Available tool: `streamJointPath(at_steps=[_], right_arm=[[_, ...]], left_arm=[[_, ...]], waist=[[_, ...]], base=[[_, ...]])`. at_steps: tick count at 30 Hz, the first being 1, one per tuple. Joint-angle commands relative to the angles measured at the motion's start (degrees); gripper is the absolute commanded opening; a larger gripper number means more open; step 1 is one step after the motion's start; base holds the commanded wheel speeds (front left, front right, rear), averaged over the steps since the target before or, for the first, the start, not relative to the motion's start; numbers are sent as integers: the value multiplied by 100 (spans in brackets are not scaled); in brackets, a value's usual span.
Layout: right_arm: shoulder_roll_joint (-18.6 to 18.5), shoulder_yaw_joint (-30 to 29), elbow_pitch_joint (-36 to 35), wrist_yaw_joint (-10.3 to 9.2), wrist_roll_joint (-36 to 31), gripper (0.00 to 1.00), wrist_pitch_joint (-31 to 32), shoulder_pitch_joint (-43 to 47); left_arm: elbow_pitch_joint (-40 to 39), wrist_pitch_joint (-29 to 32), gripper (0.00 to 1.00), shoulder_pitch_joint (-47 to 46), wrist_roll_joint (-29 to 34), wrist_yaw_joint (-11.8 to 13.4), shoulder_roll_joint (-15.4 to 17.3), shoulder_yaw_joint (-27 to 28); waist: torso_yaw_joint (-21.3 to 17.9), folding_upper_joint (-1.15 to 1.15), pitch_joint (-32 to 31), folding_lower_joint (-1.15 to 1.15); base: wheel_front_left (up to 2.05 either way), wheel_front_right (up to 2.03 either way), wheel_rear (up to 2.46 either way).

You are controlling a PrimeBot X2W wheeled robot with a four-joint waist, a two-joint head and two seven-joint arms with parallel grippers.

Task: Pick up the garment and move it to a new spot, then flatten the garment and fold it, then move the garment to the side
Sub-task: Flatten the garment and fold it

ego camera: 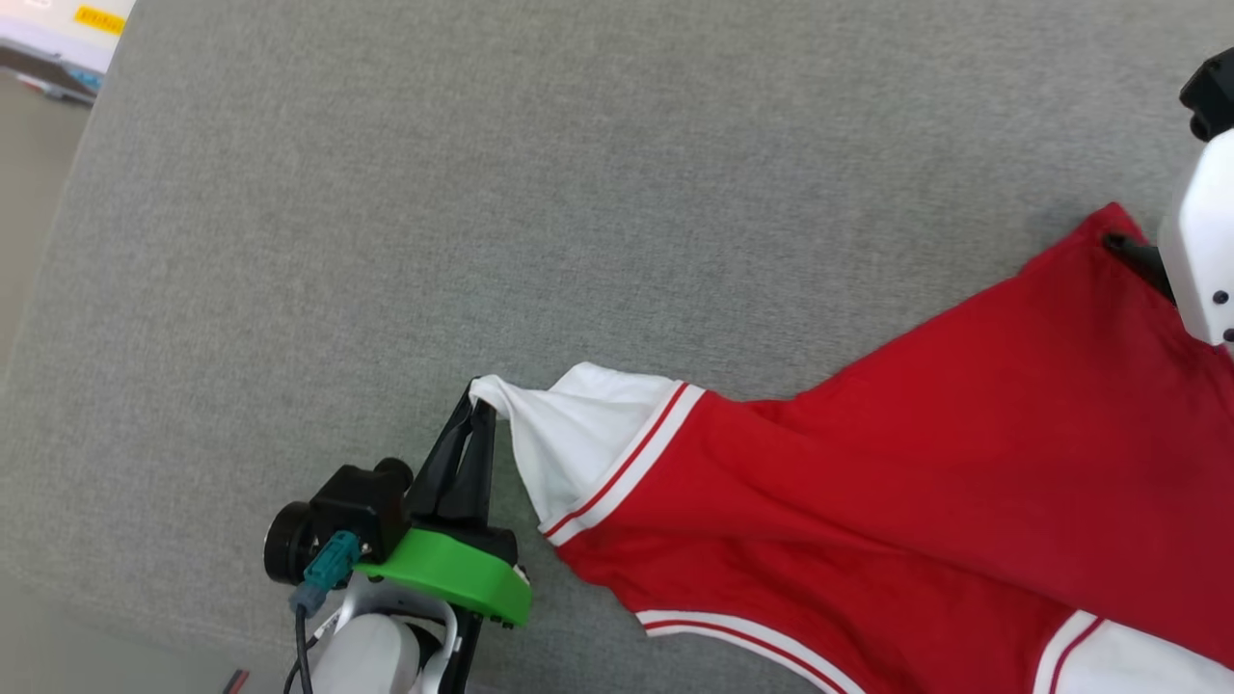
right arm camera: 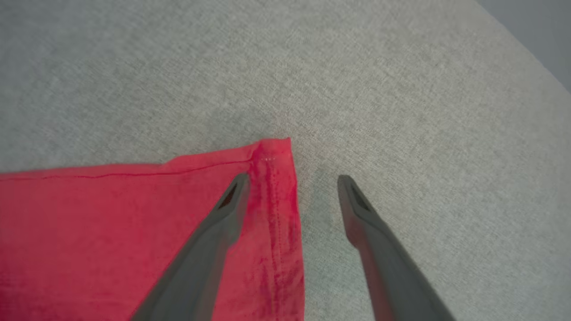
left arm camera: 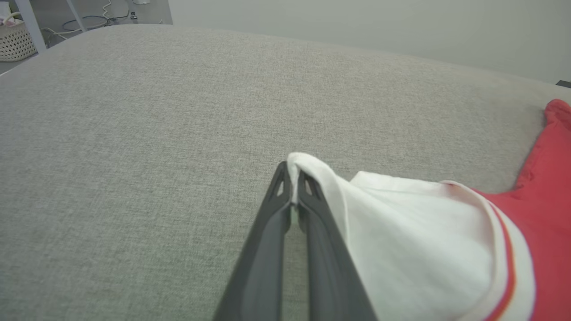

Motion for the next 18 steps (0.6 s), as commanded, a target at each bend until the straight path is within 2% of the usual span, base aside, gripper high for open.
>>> streamJointPath(at_steps=[1,6,11,12,13,18], right_arm=[[10,117,156,-4,-27,100,-37,-93],[-58,725,654,-4,-25,100,-124,-24],[-95,1117,829,-4,258,100,-312,-2],[-108,1182,848,-4,297,34,-412,-31],[-118,1229,868,-4,337,0,-482,-53],[-125,1356,833,-4,575,0,-1222,-222]], left_arm=[[-10,-31,0,-121,48,-25,-55,-11],[-5,-36,0,-213,64,-51,-116,-3],[-14,-37,0,-212,88,-70,-143,98],[-6,-37,0,-208,97,-77,-145,120],[5,-37,0,-204,106,-85,-146,135],[87,-37,0,-133,161,-143,-122,235]], waist=[[285,0,308,0],[373,0,438,0],[333,0,430,0],[314,0,405,0],[298,0,379,0],[148,0,50,0]], base=[[0,0,0],[0,0,0],[0,0,0],[0,0,0],[0,0,0],[0,0,0]])
